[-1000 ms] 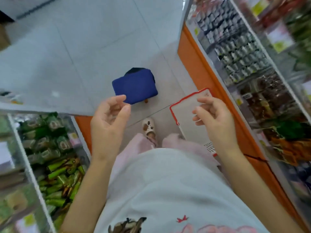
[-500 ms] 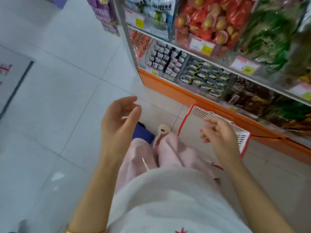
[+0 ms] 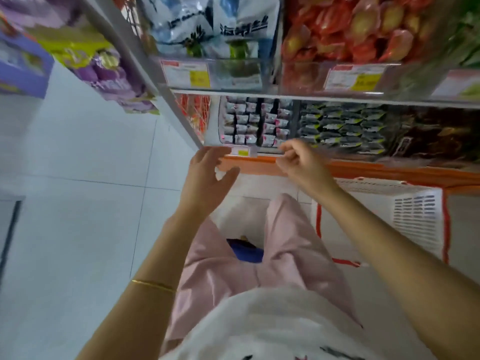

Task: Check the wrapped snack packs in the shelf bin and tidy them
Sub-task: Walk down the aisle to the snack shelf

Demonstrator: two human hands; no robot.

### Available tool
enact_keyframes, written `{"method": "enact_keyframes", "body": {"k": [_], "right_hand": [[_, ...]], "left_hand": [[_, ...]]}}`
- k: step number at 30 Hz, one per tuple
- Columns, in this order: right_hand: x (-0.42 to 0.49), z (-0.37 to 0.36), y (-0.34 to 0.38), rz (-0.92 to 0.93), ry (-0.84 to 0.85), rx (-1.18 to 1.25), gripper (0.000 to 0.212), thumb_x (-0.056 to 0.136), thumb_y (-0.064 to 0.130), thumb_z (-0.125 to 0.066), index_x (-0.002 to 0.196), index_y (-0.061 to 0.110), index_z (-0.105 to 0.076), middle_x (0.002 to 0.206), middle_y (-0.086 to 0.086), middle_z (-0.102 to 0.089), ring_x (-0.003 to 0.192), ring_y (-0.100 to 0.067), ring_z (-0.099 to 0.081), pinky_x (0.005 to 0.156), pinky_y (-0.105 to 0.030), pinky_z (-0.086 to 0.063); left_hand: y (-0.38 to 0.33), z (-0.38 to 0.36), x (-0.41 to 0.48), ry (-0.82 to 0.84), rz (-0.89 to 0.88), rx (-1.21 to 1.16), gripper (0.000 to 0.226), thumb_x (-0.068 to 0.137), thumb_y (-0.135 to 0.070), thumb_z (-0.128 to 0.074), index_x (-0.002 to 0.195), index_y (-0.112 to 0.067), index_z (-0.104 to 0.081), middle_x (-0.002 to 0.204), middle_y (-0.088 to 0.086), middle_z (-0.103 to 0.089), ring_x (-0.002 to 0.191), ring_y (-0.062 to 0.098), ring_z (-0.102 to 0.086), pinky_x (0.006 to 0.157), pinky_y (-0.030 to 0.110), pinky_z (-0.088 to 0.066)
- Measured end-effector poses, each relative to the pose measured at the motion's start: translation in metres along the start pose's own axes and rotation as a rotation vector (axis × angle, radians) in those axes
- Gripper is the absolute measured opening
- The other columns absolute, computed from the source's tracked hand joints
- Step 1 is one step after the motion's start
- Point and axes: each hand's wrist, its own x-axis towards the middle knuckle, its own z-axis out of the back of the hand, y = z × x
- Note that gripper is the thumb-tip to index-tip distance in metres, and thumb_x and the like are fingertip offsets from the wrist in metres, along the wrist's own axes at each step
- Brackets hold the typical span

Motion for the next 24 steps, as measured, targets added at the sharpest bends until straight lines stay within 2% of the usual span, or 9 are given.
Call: {"method": "enact_keyframes", "body": {"k": [2,5,7,9,12,14,19,24], "right_hand": [[0.037,-0.037,-0.014,0.059,-0.056,-0.04,0.032,0.089,0.021,-0.058,0.119,0.009,-0.056,0.089,0.008,-0.056,0.083,-0.009,-0.055,0.069,-0.024,-0.044],[0.091,-0.087,-0.039,0.151,-0.15,-0.082,0.029,0.088,0.017,-0.059,0.116,0.009,-0.06,0.088,0.003,-0.06,0.082,-0.016,-0.06,0.07,-0.03,-0.047],[0.12,-0.111,-0.053,0.296,-0.241,-0.157,0.026,0.086,0.014,-0.062,0.111,0.008,-0.063,0.085,0.0,-0.063,0.08,-0.02,-0.061,0.071,-0.033,-0.049],[0.142,-0.128,-0.063,0.431,-0.339,-0.281,0.025,0.084,0.017,-0.063,0.107,0.01,-0.067,0.09,-0.004,-0.068,0.087,-0.025,-0.061,0.078,-0.039,-0.049],[0.166,-0.14,-0.075,0.534,-0.432,-0.446,0.023,0.085,0.028,-0.061,0.104,0.017,-0.069,0.097,-0.002,-0.068,0.094,-0.027,-0.056,0.082,-0.043,-0.043],[0.173,-0.144,-0.08,0.588,-0.48,-0.493,0.023,0.085,0.032,-0.062,0.102,0.02,-0.07,0.101,0.0,-0.068,0.097,-0.027,-0.054,0.083,-0.042,-0.042],[0.176,-0.158,-0.088,0.639,-0.55,-0.582,0.023,0.084,0.038,-0.064,0.102,0.025,-0.071,0.105,0.004,-0.068,0.1,-0.022,-0.047,0.083,-0.037,-0.034],[0.179,-0.165,-0.087,0.581,-0.545,-0.655,0.027,0.084,0.043,-0.062,0.103,0.026,-0.071,0.106,0.005,-0.066,0.096,-0.015,-0.036,0.077,-0.034,-0.025]], "left_hand": [[0.043,-0.01,0.041,0.024,-0.11,0.179,0.042,0.083,-0.025,-0.066,0.123,-0.016,-0.056,0.127,0.007,-0.049,0.116,0.027,-0.045,0.099,0.037,-0.04],[0.096,-0.032,0.097,-0.016,-0.287,0.331,0.051,0.082,-0.027,-0.068,0.128,-0.014,-0.051,0.135,0.01,-0.044,0.125,0.032,-0.034,0.104,0.038,-0.028],[0.121,-0.05,0.124,-0.054,-0.397,0.371,0.056,0.081,-0.028,-0.068,0.131,-0.012,-0.048,0.138,0.012,-0.041,0.127,0.034,-0.03,0.105,0.04,-0.025],[0.141,-0.067,0.143,-0.081,-0.494,0.386,0.06,0.081,-0.034,-0.063,0.134,-0.01,-0.045,0.14,0.013,-0.039,0.127,0.035,-0.03,0.104,0.041,-0.024],[0.16,-0.084,0.158,-0.151,-0.61,0.374,0.067,0.079,-0.044,-0.05,0.134,-0.008,-0.044,0.14,0.016,-0.039,0.128,0.033,-0.032,0.105,0.04,-0.024],[0.169,-0.09,0.163,-0.199,-0.67,0.359,0.069,0.078,-0.044,-0.051,0.134,-0.005,-0.042,0.14,0.016,-0.039,0.129,0.031,-0.032,0.107,0.036,-0.021],[0.188,-0.098,0.168,-0.276,-0.764,0.377,0.072,0.081,-0.036,-0.065,0.137,0.0,-0.038,0.142,0.017,-0.037,0.133,0.029,-0.031,0.108,0.021,-0.01],[0.19,-0.098,0.164,-0.234,-0.745,0.384,0.075,0.082,-0.032,-0.067,0.141,-0.003,-0.032,0.149,0.014,-0.027,0.139,0.029,-0.022,0.111,0.029,-0.011]]}}
